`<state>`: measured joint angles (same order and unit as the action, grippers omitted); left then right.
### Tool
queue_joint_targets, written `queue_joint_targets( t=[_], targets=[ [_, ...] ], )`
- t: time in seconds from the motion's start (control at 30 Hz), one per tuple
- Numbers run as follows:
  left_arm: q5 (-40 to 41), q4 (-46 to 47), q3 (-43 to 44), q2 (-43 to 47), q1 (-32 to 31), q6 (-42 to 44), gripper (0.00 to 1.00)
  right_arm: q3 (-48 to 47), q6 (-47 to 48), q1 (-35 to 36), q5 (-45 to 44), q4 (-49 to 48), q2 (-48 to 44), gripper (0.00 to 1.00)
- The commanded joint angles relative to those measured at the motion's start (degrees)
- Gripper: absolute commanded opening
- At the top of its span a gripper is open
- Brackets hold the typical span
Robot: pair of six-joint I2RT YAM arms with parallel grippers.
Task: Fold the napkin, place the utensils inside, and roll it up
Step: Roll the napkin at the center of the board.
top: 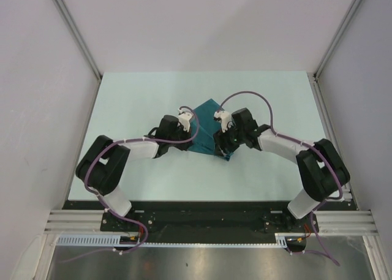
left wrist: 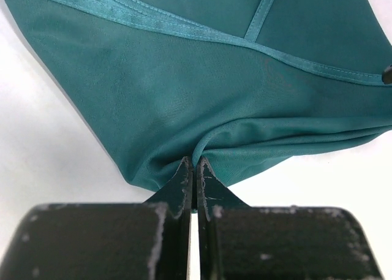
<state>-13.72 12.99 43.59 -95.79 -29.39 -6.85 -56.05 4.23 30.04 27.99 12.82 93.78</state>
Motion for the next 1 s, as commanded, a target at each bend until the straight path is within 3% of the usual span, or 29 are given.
queue_joint_targets(
  t=[0.0, 0.3, 0.5, 0.97],
  targets=[
    [-1.9, -1.6, 2.9, -1.3, 1.2, -2.3, 0.0, 4.5, 4.6, 6.5, -19.1, -8.7, -5.4, 0.69],
    [-3.2, -3.9, 4.3, -2.7, 2.8, -3.7, 0.0, 8.8, 10.1, 18.1, -40.3, -14.0, -5.5, 0.69],
    [-3.4, -3.9, 4.1, -2.9, 3.0, -3.7, 0.0, 8.9, 10.9, 19.1, -48.0, -16.2, -3.3, 0.68],
    [-2.7, -4.5, 4.3, -2.8, 3.8, -4.1, 0.0, 9.7, 10.4, 19.4, -45.0, -13.8, -2.1, 0.63]
  ],
)
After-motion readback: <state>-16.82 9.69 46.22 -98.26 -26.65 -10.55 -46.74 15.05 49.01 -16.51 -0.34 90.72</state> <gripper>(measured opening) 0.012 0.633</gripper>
